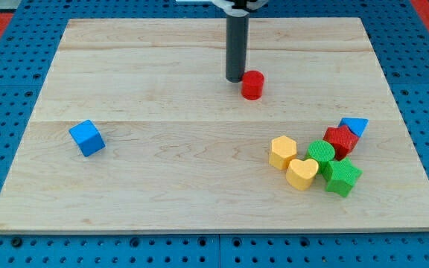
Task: Slide the red circle closer to the group of blocks
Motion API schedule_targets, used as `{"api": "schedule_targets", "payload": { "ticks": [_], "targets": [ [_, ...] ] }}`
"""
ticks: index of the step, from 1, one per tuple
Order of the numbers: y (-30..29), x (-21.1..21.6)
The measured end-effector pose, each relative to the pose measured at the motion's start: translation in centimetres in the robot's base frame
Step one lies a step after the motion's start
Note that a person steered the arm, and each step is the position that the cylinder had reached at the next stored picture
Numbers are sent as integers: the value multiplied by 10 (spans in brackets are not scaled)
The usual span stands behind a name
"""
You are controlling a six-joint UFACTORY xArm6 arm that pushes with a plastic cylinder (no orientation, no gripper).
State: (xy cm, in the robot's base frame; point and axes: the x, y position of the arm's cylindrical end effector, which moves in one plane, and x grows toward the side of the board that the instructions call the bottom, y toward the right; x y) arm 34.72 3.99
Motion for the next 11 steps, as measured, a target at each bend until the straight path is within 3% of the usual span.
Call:
{"api": "schedule_targets", "payload": {
  "ticks": [3,6,9,11],
  "targets": [
    [55,7],
    [90,43],
    [59,44],
    [67,80]
  ]
}}
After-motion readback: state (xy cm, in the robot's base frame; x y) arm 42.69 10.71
